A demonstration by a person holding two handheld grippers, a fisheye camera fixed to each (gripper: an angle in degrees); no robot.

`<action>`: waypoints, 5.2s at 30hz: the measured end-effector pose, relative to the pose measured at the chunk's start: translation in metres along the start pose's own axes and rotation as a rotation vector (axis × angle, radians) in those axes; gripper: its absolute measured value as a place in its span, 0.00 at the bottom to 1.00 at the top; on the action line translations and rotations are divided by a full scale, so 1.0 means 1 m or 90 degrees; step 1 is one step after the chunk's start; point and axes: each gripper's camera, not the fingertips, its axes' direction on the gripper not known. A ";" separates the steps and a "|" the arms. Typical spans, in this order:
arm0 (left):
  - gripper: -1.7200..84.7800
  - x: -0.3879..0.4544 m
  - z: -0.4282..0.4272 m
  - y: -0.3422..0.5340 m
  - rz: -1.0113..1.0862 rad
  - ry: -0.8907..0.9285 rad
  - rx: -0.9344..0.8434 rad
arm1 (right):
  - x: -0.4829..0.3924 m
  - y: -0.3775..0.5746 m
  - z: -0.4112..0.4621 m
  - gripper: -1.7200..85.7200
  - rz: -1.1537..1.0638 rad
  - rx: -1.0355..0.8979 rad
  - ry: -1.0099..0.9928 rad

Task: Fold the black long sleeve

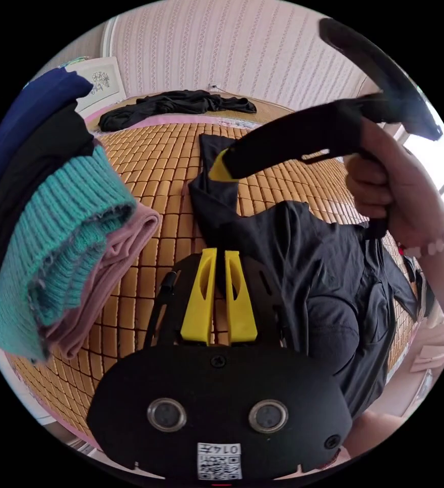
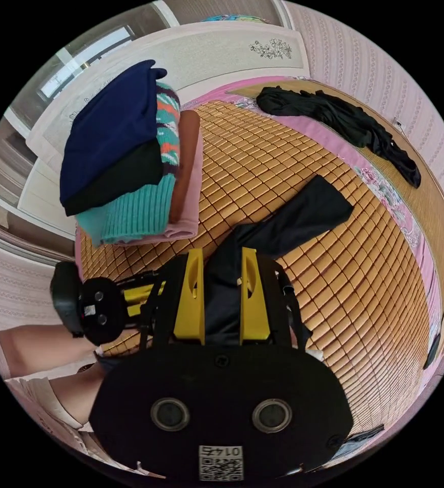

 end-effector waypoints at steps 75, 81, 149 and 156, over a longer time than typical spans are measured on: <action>0.12 -0.206 -0.239 0.255 -0.255 -0.142 -0.079 | 0.102 -0.059 0.328 0.01 0.097 -0.065 0.131; 0.06 -0.211 -0.211 0.236 -0.092 -0.149 -0.088 | 0.097 -0.054 0.340 0.01 0.092 -0.049 0.151; 0.07 -0.355 -0.319 0.227 -0.408 -0.016 -0.073 | 0.067 -0.049 0.296 0.01 0.082 -0.051 0.183; 0.09 -0.338 -0.301 0.245 -0.402 -0.016 -0.070 | 0.060 -0.053 0.278 0.01 0.083 -0.062 0.202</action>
